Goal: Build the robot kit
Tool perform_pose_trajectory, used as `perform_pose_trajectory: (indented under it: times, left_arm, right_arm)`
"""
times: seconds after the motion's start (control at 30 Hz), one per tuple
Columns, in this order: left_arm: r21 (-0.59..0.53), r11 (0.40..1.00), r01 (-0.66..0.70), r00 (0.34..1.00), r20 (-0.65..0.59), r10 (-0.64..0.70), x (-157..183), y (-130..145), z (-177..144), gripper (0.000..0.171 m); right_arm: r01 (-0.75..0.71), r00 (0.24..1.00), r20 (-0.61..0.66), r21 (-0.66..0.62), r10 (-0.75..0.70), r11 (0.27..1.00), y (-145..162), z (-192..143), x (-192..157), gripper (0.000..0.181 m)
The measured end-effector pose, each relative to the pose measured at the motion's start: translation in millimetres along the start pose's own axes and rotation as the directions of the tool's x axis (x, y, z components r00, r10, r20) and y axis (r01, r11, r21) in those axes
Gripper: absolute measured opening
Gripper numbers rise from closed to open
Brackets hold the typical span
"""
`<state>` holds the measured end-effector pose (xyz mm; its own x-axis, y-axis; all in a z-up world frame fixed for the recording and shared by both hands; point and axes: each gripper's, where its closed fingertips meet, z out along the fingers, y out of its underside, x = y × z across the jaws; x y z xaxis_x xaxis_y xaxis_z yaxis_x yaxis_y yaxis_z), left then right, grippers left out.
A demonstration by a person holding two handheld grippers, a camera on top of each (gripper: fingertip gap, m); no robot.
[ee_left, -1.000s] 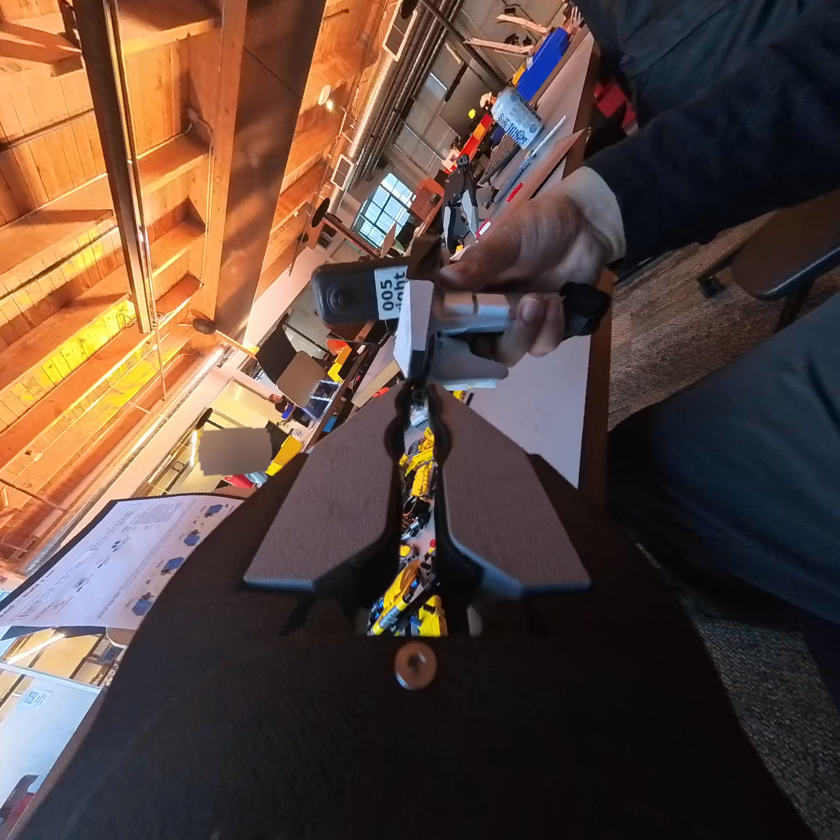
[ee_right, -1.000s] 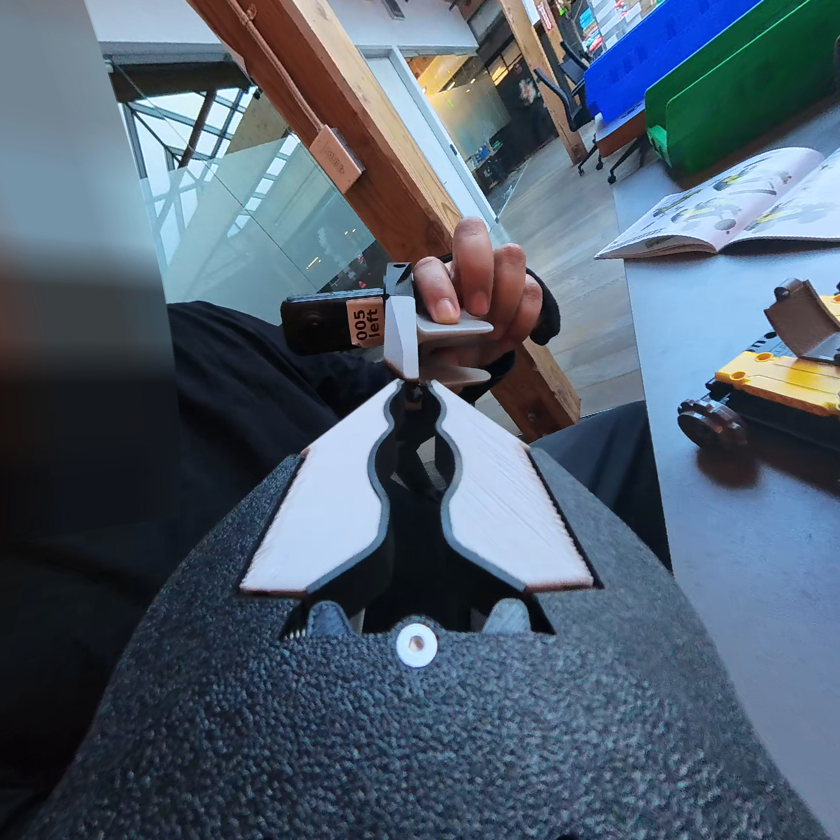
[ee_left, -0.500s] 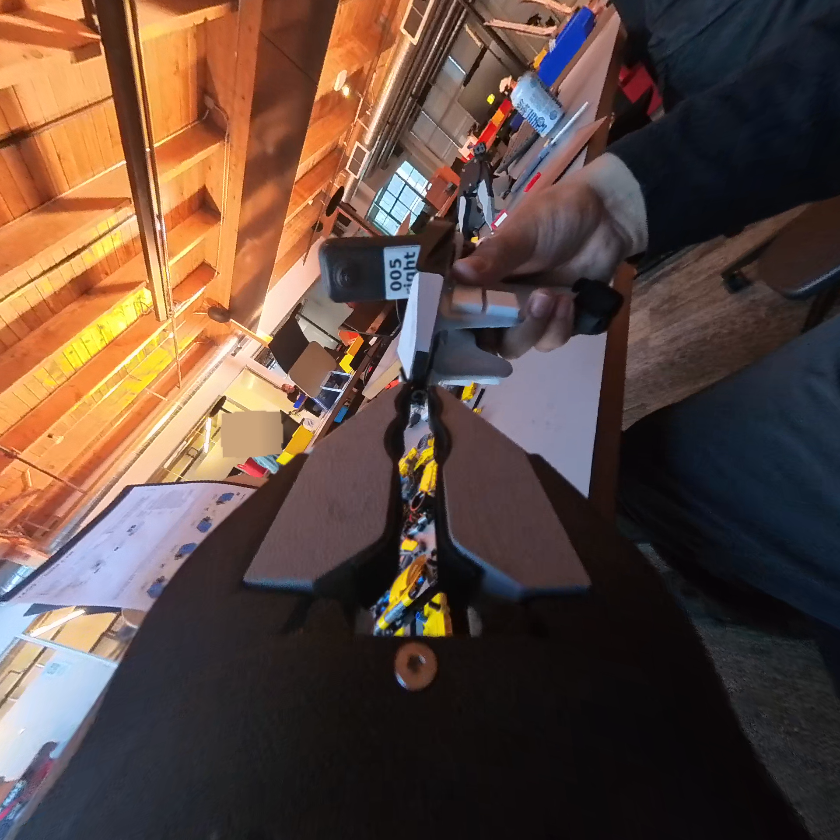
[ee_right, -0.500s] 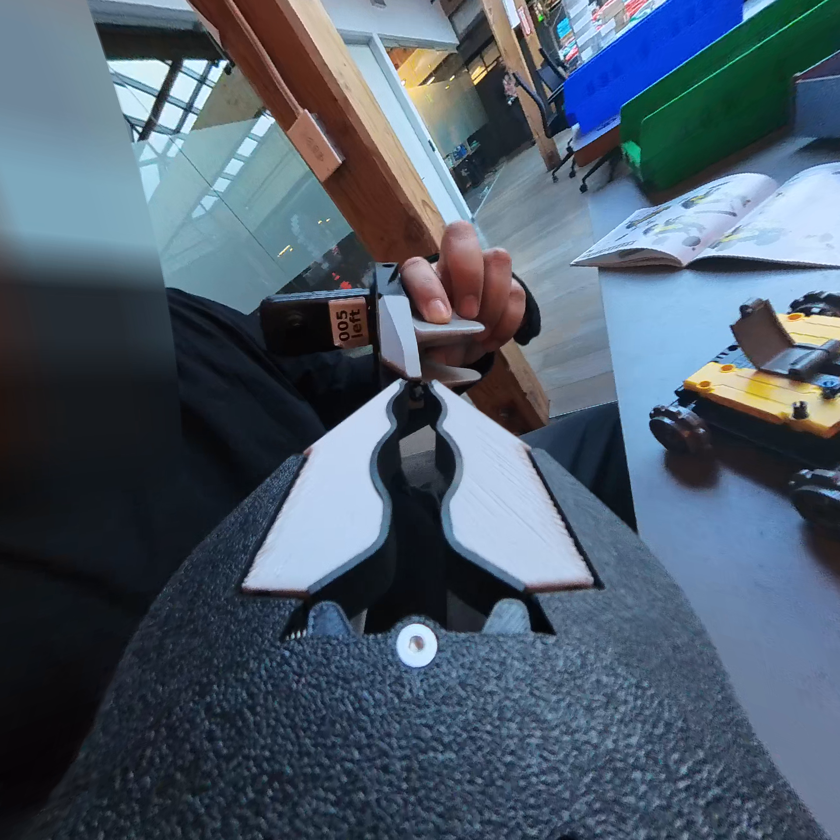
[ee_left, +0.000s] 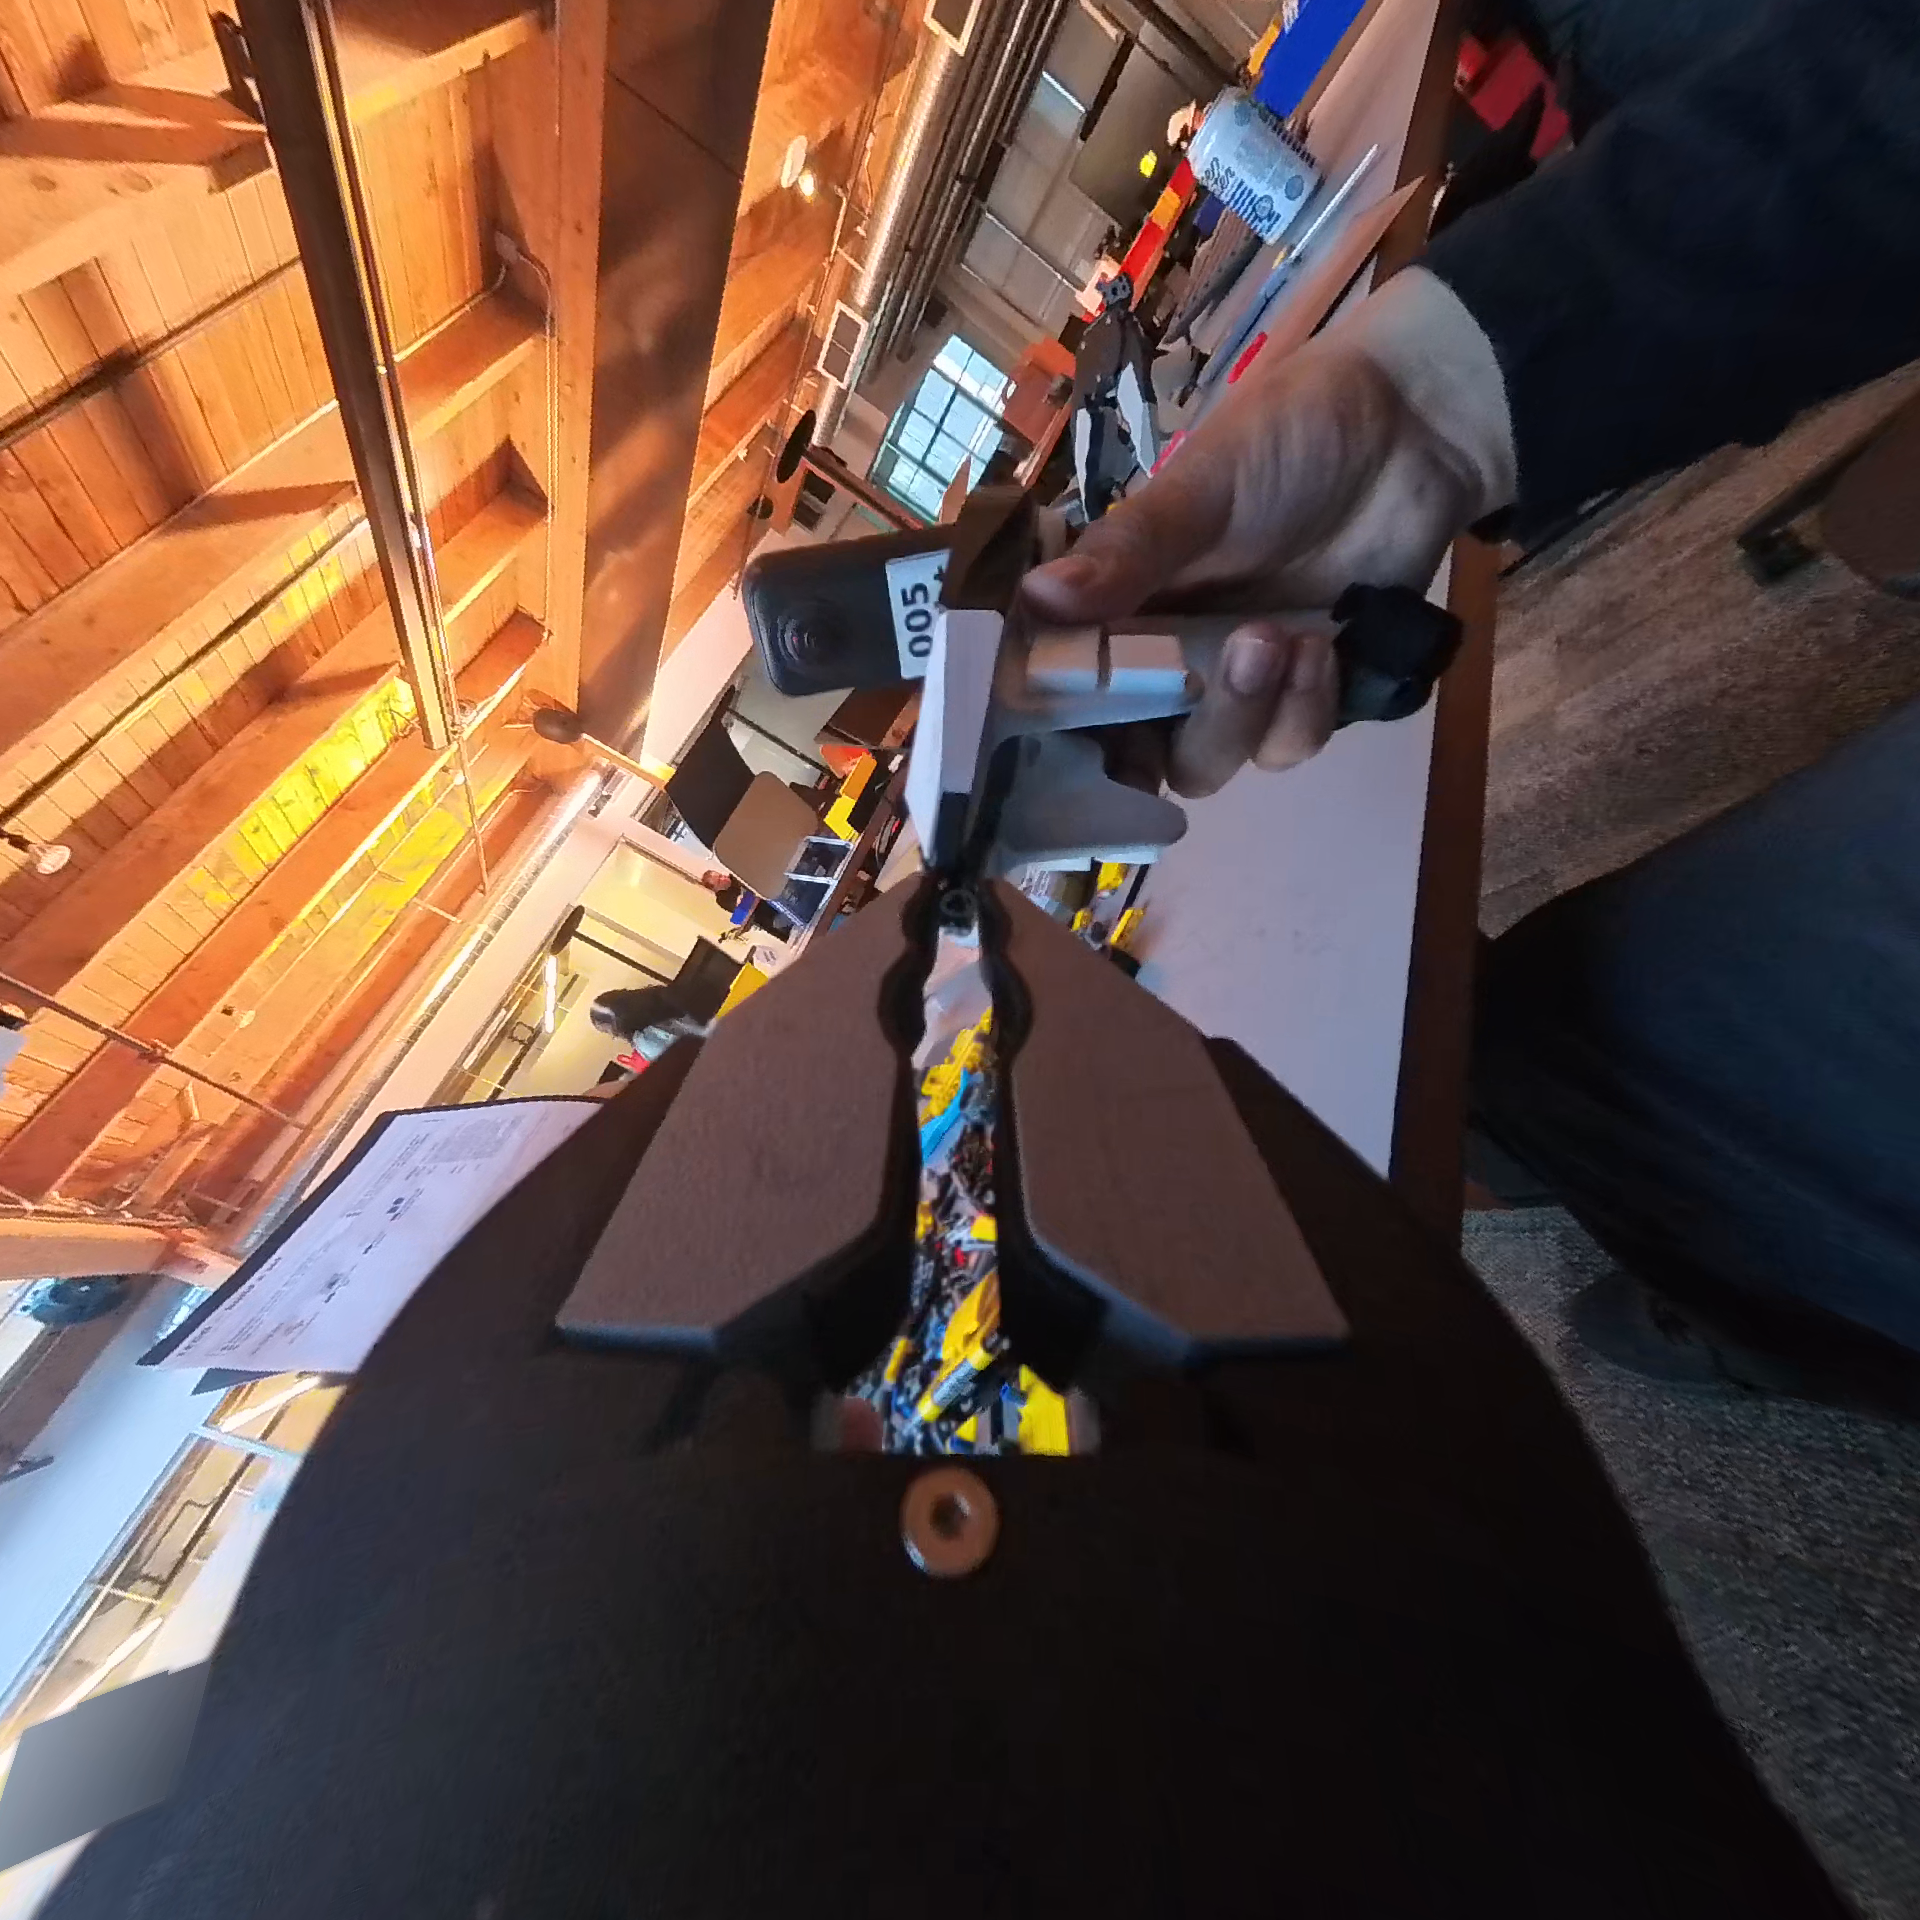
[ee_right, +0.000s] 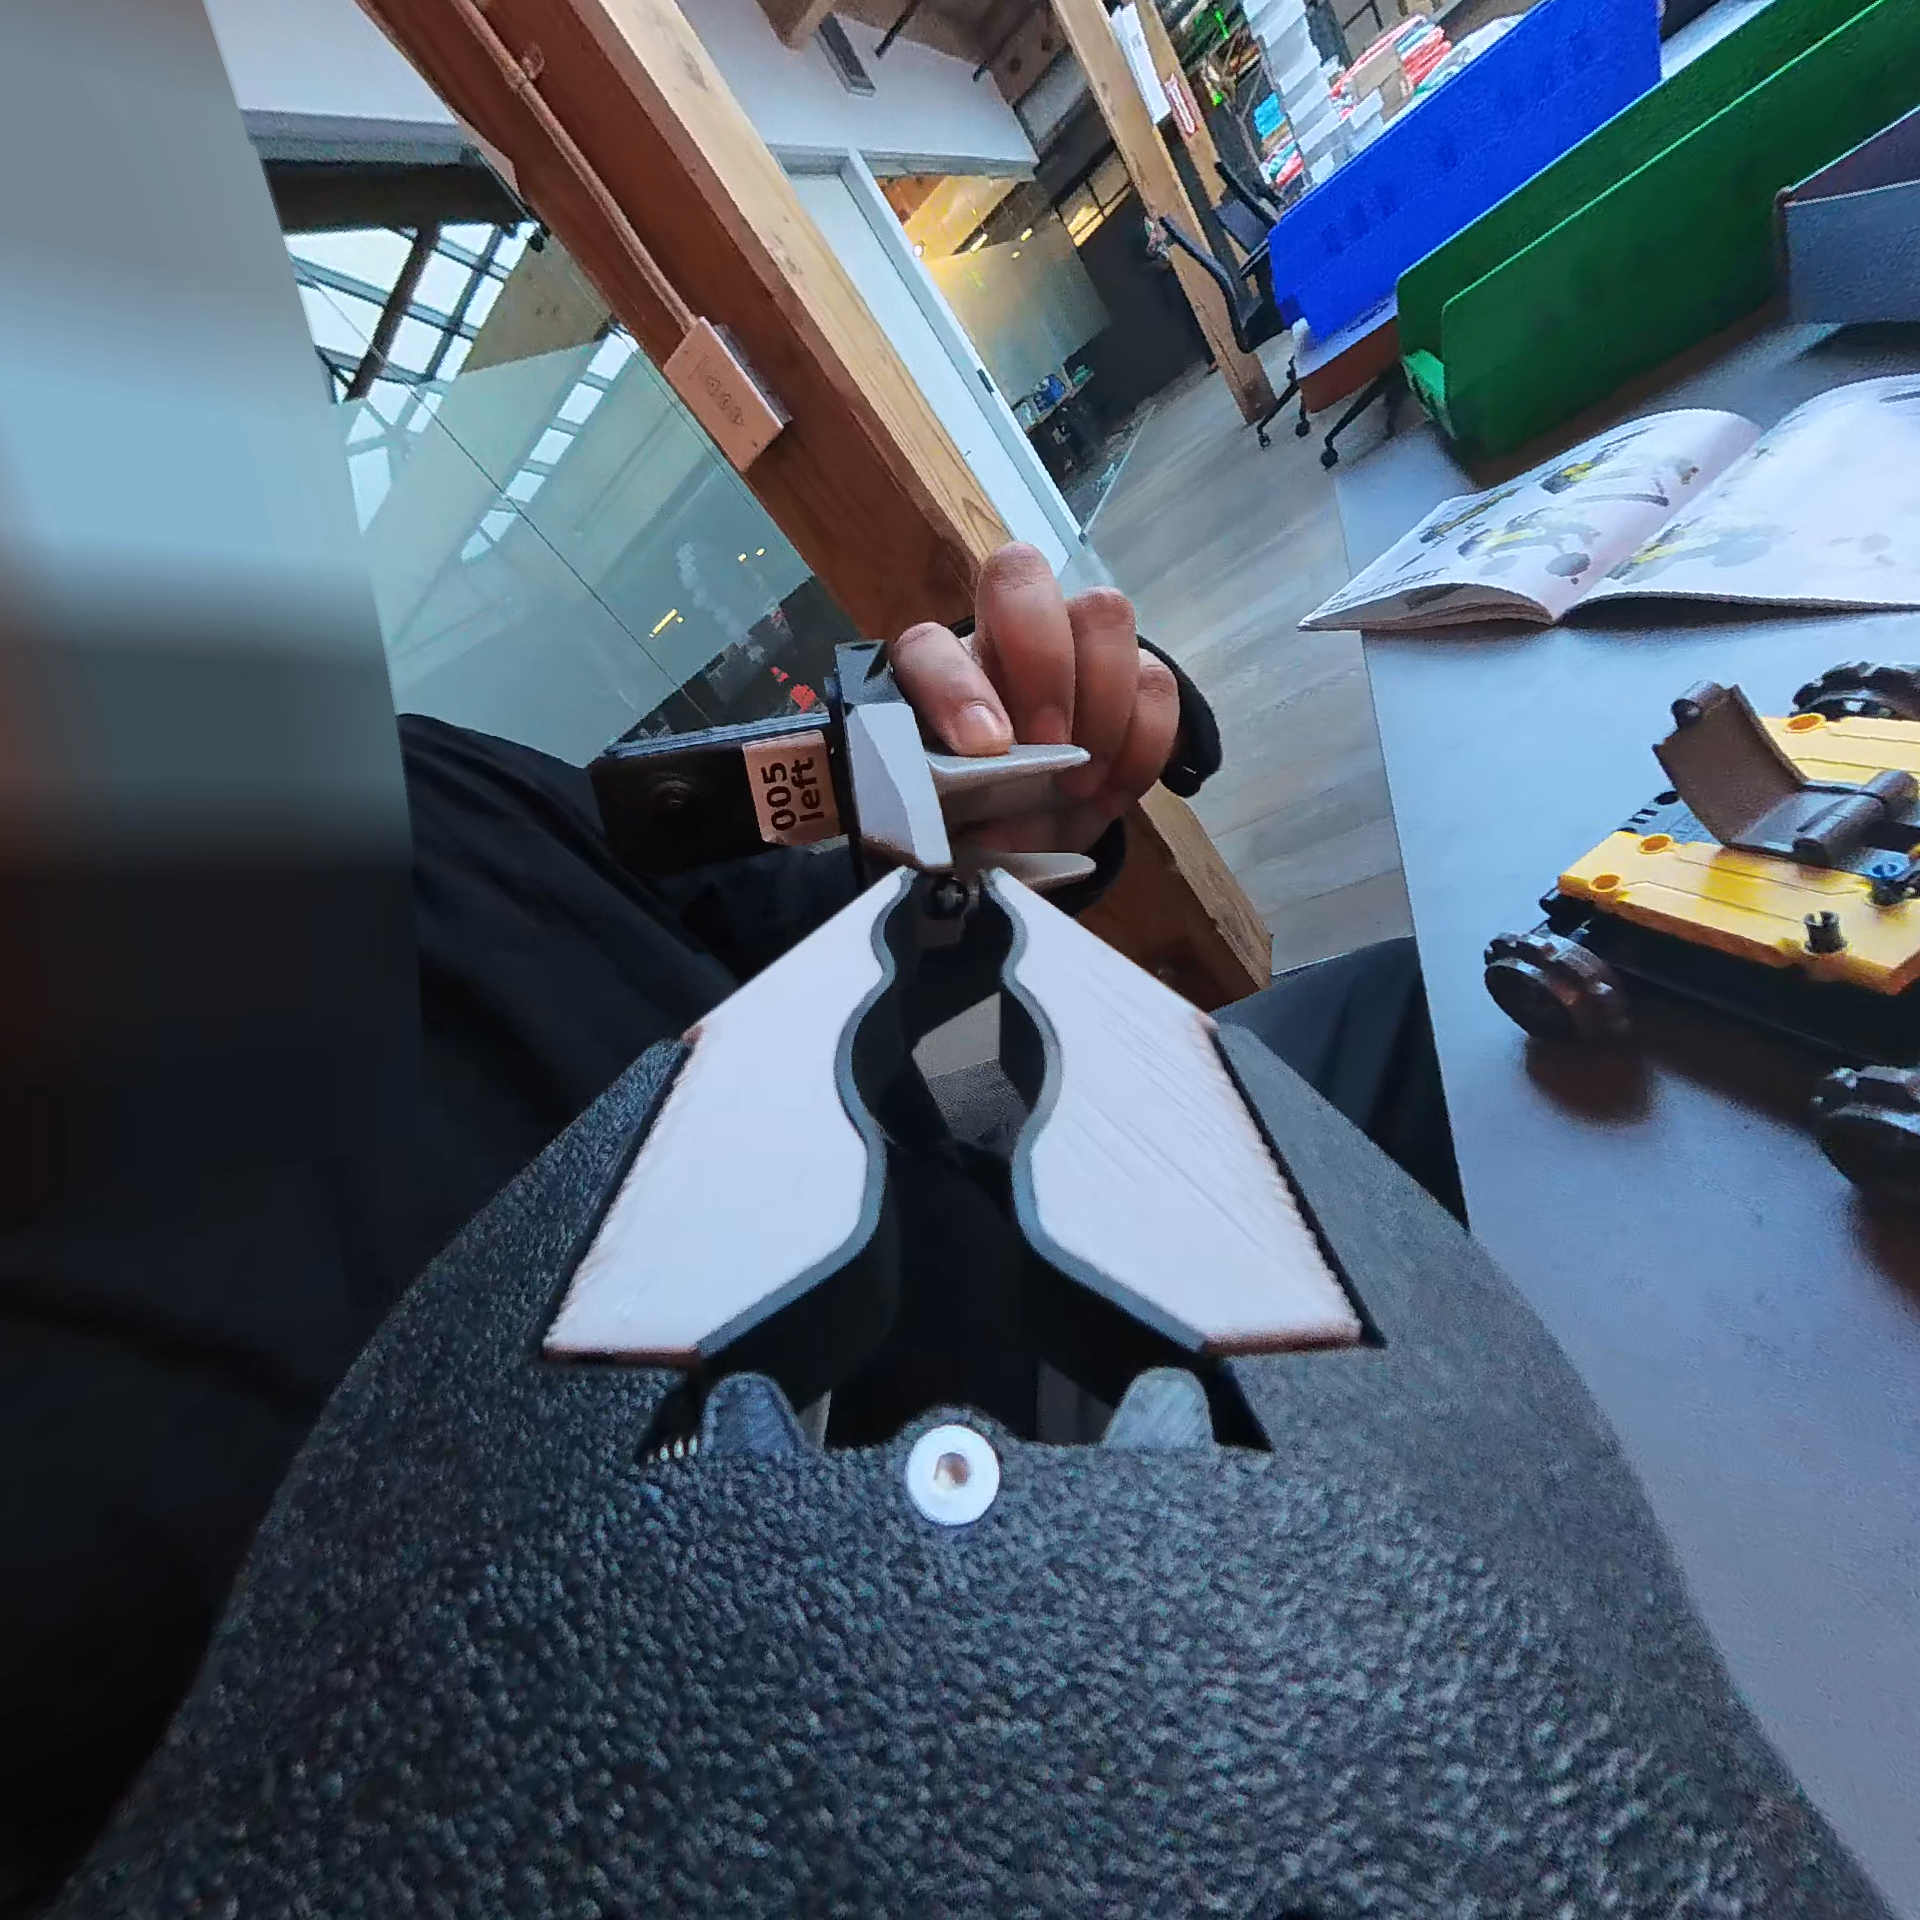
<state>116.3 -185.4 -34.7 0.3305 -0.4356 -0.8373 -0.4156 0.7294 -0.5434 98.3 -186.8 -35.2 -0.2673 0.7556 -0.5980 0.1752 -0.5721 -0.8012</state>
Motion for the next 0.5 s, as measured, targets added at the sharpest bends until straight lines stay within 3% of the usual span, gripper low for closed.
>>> perform_pose_trajectory:
  times: [0.2,0.5]
  left_arm:
    - [0.017,0.994,0.106,0.994,0.02,-0.106,-9.3,3.7,-2.1,0.003]
    - [0.012,0.994,0.112,0.994,-0.003,-0.112,-5.4,2.3,-1.3,0.004]
  right_arm:
    - [-0.008,1.0,-0.009,0.033,0.008,0.999,-5.3,-3.3,3.5,0.011]
    - [-0.026,0.999,0.022,0.029,0.025,0.999,-4.6,-4.6,0.3,0.011]
